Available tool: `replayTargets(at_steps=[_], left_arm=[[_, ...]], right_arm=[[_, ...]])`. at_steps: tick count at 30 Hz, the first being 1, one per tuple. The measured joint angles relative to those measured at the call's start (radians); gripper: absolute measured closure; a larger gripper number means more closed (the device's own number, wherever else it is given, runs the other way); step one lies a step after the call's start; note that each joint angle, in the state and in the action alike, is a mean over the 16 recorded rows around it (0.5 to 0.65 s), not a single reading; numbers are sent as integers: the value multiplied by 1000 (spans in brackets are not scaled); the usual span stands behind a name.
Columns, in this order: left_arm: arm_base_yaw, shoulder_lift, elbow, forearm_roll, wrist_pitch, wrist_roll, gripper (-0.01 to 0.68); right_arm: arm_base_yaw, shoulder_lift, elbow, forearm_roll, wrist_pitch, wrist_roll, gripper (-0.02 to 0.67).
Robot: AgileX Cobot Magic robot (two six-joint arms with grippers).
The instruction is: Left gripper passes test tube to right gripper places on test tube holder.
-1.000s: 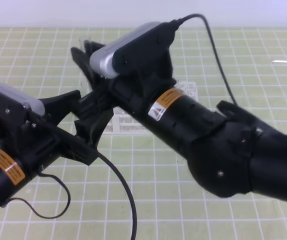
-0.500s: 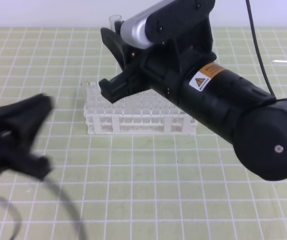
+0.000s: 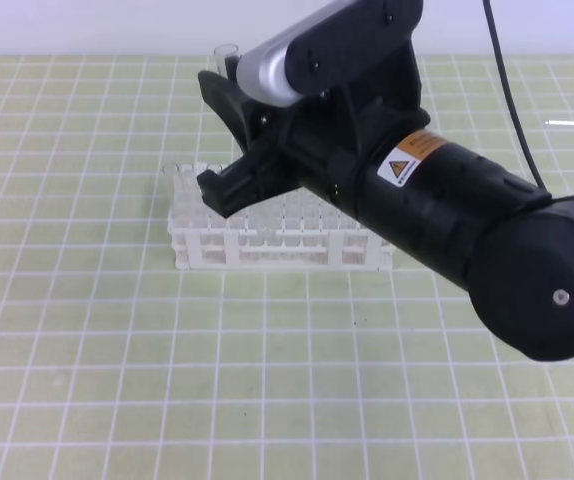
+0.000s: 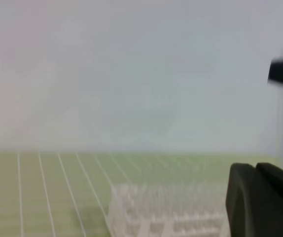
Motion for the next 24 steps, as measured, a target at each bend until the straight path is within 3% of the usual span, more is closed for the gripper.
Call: replayTargets(at_steps=[12,24], left_arm=[[0,-97,281,-60,-162,-1,675],[0,-97,333,-52,-166,-2,675]], right_arm=[[-39,0,32,-1,-53,0,551],[-115,0,112,0,-197,2,551]])
